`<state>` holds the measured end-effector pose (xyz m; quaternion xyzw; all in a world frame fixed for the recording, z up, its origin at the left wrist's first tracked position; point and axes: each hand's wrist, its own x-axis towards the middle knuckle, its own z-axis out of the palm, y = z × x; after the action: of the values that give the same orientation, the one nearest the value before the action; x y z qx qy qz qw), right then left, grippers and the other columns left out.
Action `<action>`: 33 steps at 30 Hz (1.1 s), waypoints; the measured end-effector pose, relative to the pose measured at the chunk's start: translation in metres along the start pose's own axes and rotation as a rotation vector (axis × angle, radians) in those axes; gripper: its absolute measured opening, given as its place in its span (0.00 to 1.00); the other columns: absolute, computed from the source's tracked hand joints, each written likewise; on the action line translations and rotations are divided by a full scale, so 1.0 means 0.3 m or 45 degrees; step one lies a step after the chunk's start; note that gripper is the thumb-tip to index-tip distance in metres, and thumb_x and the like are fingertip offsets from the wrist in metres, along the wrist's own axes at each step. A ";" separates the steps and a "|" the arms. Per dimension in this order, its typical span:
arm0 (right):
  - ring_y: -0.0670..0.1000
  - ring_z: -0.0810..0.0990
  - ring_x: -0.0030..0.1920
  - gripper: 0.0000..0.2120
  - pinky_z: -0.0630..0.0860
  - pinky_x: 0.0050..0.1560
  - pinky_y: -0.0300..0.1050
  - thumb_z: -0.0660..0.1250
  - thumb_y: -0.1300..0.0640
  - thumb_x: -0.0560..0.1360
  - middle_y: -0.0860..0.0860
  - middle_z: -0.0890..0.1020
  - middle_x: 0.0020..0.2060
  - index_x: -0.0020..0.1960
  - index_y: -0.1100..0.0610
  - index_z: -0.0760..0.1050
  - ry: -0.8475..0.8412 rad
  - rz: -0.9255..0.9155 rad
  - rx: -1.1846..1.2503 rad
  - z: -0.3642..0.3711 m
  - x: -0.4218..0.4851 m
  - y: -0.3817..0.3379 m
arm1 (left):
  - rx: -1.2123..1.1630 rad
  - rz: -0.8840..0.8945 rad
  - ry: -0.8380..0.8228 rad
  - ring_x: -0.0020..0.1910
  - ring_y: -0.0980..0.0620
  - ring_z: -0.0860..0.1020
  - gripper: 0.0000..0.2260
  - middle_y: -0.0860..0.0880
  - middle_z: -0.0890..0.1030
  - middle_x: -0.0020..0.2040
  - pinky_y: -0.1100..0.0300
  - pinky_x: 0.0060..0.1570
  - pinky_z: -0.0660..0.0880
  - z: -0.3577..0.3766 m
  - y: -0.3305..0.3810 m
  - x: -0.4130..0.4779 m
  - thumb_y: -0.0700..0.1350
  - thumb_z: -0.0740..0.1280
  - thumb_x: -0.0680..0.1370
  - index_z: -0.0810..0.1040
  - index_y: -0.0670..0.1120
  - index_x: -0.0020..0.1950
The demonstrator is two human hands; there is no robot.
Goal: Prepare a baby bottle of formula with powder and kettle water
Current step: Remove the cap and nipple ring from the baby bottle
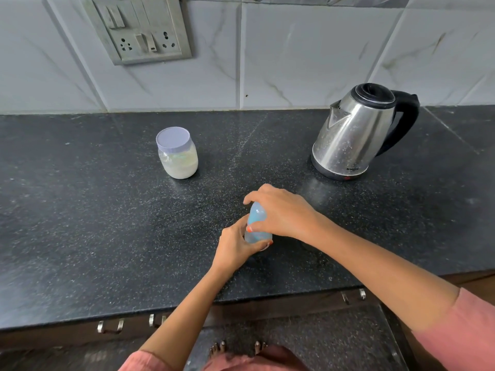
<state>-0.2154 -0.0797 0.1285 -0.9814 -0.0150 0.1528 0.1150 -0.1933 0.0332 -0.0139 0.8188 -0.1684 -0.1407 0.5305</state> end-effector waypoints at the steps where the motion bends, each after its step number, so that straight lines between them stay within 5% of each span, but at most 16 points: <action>1: 0.56 0.72 0.60 0.24 0.68 0.51 0.49 0.66 0.45 0.72 0.52 0.70 0.62 0.65 0.48 0.66 0.025 0.054 -0.046 -0.001 0.000 0.000 | 0.001 0.004 0.000 0.41 0.63 0.80 0.19 0.59 0.82 0.40 0.65 0.41 0.76 -0.002 0.002 0.000 0.48 0.76 0.64 0.72 0.65 0.46; 6: 0.57 0.74 0.58 0.18 0.68 0.48 0.47 0.66 0.56 0.73 0.54 0.73 0.59 0.62 0.51 0.70 0.018 0.013 -0.083 -0.008 0.000 -0.007 | -0.031 0.000 0.000 0.45 0.60 0.81 0.19 0.56 0.83 0.45 0.55 0.48 0.78 0.001 0.000 -0.001 0.47 0.76 0.64 0.74 0.60 0.50; 10: 0.54 0.69 0.59 0.17 0.70 0.45 0.47 0.62 0.68 0.70 0.51 0.72 0.59 0.55 0.53 0.73 -0.072 -0.134 0.035 -0.014 -0.006 -0.006 | -0.026 0.009 0.013 0.46 0.61 0.80 0.20 0.56 0.83 0.45 0.57 0.48 0.78 0.000 0.007 -0.001 0.47 0.77 0.65 0.72 0.62 0.48; 17: 0.56 0.73 0.59 0.26 0.65 0.48 0.47 0.66 0.43 0.71 0.51 0.72 0.61 0.65 0.49 0.66 0.124 0.089 -0.102 0.002 -0.001 0.012 | -0.040 0.027 0.017 0.46 0.58 0.81 0.20 0.54 0.83 0.45 0.53 0.49 0.78 -0.006 0.011 -0.003 0.45 0.76 0.66 0.73 0.61 0.51; 25: 0.52 0.70 0.60 0.19 0.64 0.44 0.45 0.63 0.62 0.72 0.47 0.71 0.61 0.58 0.45 0.72 -0.006 -0.140 -0.022 -0.018 -0.015 0.023 | -0.043 0.007 0.022 0.48 0.59 0.80 0.22 0.56 0.82 0.47 0.54 0.51 0.77 0.001 0.002 -0.004 0.46 0.77 0.65 0.73 0.59 0.54; 30: 0.54 0.70 0.61 0.24 0.66 0.49 0.47 0.67 0.51 0.71 0.50 0.69 0.62 0.66 0.47 0.66 0.095 -0.028 -0.015 0.011 -0.013 0.021 | -0.051 0.014 0.003 0.47 0.59 0.81 0.21 0.56 0.83 0.46 0.52 0.50 0.78 -0.002 0.000 -0.001 0.47 0.76 0.65 0.73 0.62 0.52; 33: 0.53 0.72 0.59 0.22 0.67 0.48 0.45 0.69 0.55 0.70 0.51 0.72 0.59 0.63 0.49 0.70 0.123 -0.022 0.105 0.010 -0.007 0.037 | -0.052 0.020 0.012 0.47 0.59 0.81 0.21 0.55 0.83 0.46 0.52 0.51 0.78 0.001 -0.005 -0.001 0.48 0.76 0.64 0.73 0.63 0.51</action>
<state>-0.2183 -0.0900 0.1239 -0.9820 -0.0115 0.1046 0.1570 -0.1934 0.0336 -0.0153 0.8071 -0.1694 -0.1360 0.5489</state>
